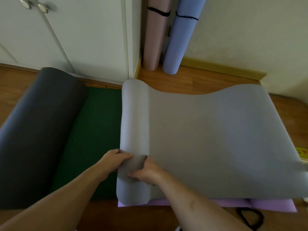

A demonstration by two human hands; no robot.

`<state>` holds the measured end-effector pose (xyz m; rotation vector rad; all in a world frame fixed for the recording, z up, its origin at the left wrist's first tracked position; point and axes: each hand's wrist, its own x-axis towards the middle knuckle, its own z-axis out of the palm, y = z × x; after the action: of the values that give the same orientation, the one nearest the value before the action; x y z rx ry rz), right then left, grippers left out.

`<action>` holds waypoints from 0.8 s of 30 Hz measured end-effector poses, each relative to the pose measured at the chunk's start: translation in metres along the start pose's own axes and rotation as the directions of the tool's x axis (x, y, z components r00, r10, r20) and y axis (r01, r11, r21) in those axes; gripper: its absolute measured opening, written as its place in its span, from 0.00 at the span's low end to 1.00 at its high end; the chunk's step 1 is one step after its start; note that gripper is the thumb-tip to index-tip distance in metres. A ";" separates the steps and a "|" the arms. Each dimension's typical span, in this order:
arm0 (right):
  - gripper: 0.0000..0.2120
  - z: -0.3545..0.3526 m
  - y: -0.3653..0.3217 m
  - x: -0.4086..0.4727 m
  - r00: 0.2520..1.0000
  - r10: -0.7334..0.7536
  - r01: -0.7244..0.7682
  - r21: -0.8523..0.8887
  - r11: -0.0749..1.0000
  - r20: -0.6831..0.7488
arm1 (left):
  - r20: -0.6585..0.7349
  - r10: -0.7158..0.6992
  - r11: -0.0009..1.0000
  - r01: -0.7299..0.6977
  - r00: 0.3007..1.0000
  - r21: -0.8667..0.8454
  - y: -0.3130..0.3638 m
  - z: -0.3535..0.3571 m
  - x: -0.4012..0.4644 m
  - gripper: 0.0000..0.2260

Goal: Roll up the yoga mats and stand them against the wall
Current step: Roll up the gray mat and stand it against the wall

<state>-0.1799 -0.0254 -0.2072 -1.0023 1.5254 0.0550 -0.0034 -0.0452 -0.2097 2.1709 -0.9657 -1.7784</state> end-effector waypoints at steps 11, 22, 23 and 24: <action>0.29 -0.028 -0.037 -0.032 0.995 -0.021 0.061 -0.414 0.908 0.102 | -0.200 0.168 0.986 -0.169 0.965 0.014 0.048 0.006 -0.036 0.14; 0.11 -0.242 -0.028 -0.137 0.962 -0.123 -0.004 -0.466 0.885 -0.242 | 0.067 0.448 0.884 -0.431 0.891 -0.181 0.152 0.098 -0.125 0.23; 0.10 -0.265 -0.014 -0.144 0.946 -0.123 -0.039 -0.479 0.877 -0.301 | 0.099 0.466 0.880 -0.448 0.879 -0.158 0.162 0.110 -0.129 0.23; 0.09 -0.287 0.003 -0.149 0.926 -0.119 -0.079 -0.491 0.868 -0.358 | 0.124 0.482 0.874 -0.465 0.867 -0.143 0.172 0.122 -0.130 0.22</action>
<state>-0.4266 -0.1036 -0.0129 -1.5093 1.9064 0.2675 -0.1898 -0.0715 -0.0486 1.5622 -1.2725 -1.7182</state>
